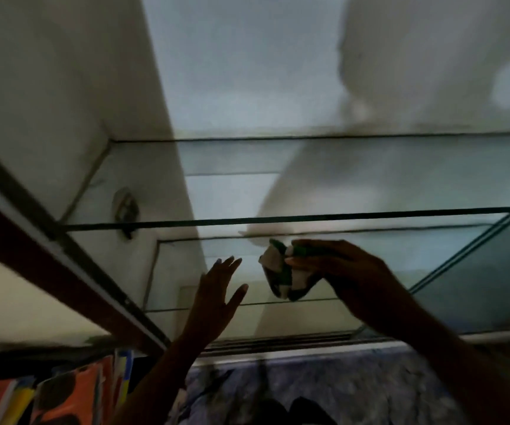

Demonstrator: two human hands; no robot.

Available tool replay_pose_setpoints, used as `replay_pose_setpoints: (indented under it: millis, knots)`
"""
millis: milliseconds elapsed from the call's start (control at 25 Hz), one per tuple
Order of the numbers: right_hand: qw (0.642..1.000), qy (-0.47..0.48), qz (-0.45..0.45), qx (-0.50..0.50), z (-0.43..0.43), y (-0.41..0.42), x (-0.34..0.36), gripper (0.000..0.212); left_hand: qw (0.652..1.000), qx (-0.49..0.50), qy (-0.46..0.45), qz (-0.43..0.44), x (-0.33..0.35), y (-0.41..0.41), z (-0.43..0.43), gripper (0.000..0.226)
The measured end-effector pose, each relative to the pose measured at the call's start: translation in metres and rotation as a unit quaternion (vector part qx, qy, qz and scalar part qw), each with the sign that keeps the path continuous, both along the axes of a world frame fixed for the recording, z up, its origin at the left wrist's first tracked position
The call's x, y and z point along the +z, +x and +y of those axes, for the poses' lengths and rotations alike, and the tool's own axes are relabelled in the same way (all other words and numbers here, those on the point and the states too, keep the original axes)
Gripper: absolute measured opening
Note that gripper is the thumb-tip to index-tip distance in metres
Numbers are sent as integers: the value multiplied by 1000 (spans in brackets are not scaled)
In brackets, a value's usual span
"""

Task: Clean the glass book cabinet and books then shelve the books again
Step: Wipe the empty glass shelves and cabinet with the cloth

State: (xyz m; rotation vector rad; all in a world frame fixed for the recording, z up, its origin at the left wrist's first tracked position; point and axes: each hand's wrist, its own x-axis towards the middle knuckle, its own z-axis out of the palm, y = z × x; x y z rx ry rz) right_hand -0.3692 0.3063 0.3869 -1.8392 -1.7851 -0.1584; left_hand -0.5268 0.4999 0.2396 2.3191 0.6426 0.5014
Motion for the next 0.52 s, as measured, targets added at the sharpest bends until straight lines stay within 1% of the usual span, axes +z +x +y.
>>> replay_pose_setpoints:
  millis: [40,80,120,160,200,240,280,320,400,440,480,520]
  knots:
    - [999,-13,25,-40,-4,6,-25,44,997,-35,49,39,-14,14,5,70]
    - [996,-26,31,-77,-6,12,-52,43,991,-72,93,70,-25,30,10,74]
    - [993,-16,36,-114,-8,17,-75,44,981,-107,139,86,-34,46,15,73]
    - [985,9,72,-157,-6,23,-96,44,967,-146,181,102,-43,63,18,70]
    - [965,51,134,-219,-3,33,-107,42,951,-183,220,118,-50,83,18,65]
    - [927,101,213,-294,1,51,-117,39,936,-212,250,131,-56,102,15,63]
    - [876,137,286,-362,4,72,-124,37,922,-238,275,132,-61,120,10,61]
    - [831,152,314,-434,5,96,-126,39,910,-264,294,129,-64,142,2,61]
    - [768,122,290,-559,3,145,-137,54,888,-302,322,130,-73,177,-17,62]
    - [736,110,262,-615,-1,167,-148,61,881,-316,329,126,-78,192,-25,63]
    - [703,99,233,-664,-5,185,-156,64,877,-326,331,121,-85,203,-32,64]
    - [678,109,199,-699,-10,199,-165,65,876,-331,332,118,-93,208,-38,65]
